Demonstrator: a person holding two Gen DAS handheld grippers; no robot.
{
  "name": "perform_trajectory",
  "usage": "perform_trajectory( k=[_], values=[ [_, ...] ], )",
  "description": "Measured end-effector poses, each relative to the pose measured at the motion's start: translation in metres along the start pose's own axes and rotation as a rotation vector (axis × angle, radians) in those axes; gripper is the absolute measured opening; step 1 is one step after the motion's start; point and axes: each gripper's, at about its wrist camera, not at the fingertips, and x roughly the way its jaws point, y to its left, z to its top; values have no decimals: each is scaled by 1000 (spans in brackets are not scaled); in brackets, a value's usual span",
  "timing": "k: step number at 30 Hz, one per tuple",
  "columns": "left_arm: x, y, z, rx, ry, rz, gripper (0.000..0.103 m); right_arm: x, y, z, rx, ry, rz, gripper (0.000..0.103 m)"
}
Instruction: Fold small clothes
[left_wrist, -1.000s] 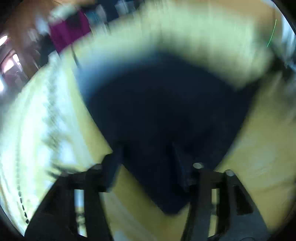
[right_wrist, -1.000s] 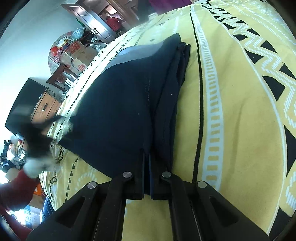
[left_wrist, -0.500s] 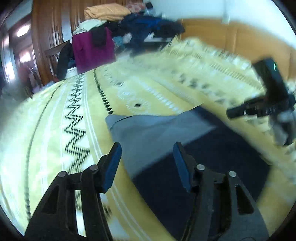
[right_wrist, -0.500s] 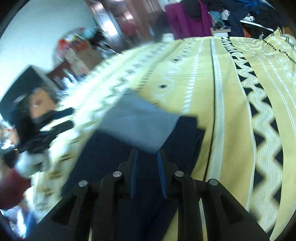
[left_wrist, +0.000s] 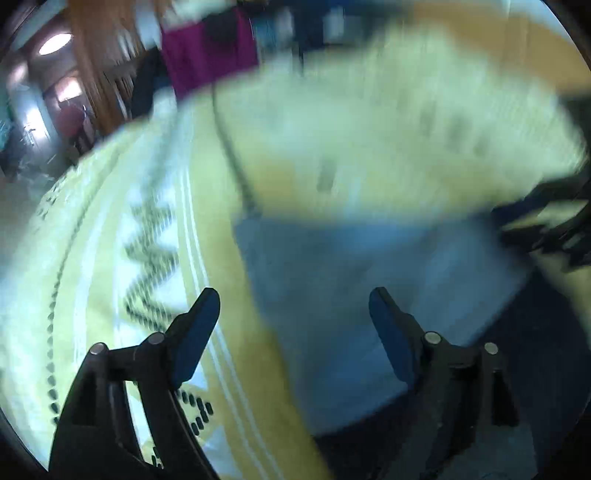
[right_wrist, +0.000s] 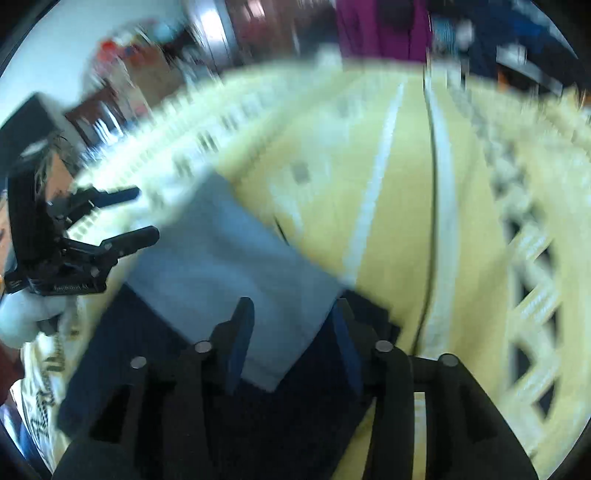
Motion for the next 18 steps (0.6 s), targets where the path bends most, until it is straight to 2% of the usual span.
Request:
perform_trajectory(
  k=[1,2,4,6,7,8,10,12,14,15,16,17,18],
  values=[
    [15,0,-8,-16,33,-40,83,23,-8,-8,50,64,19,48],
    [11,9,-13,-72,2,-76,83,22,-9,-10,70,18,25,48],
    [-10,24,-22,-148,5,-128,82,5,-8,-12,114,-3,17,48],
    [-44,25,-43,-122,-49,-69,81,-39,-1,-31,99,-90,15,48],
    [-60,29,-60,-114,-56,-36,82,-55,2,-40,96,-116,0,52],
    [-74,35,-79,-125,-45,-13,83,-74,3,-55,96,-140,-36,56],
    [-91,53,-115,-183,-13,50,85,-104,-3,-101,96,-152,-176,78],
    [-105,73,-155,-292,9,93,87,-118,-21,-145,156,-160,-272,79],
    [-101,90,-180,-408,41,114,91,-121,-43,-171,236,-130,-328,79],
    [-94,94,-191,-435,66,128,99,-119,-53,-186,272,-101,-389,79],
    [-83,94,-198,-447,107,146,103,-117,-60,-195,299,-90,-420,83],
    [-72,94,-202,-459,129,143,103,-112,-67,-207,329,-100,-422,90],
    [-70,97,-201,-462,121,142,103,-111,-71,-213,330,-117,-420,103]
  ],
)
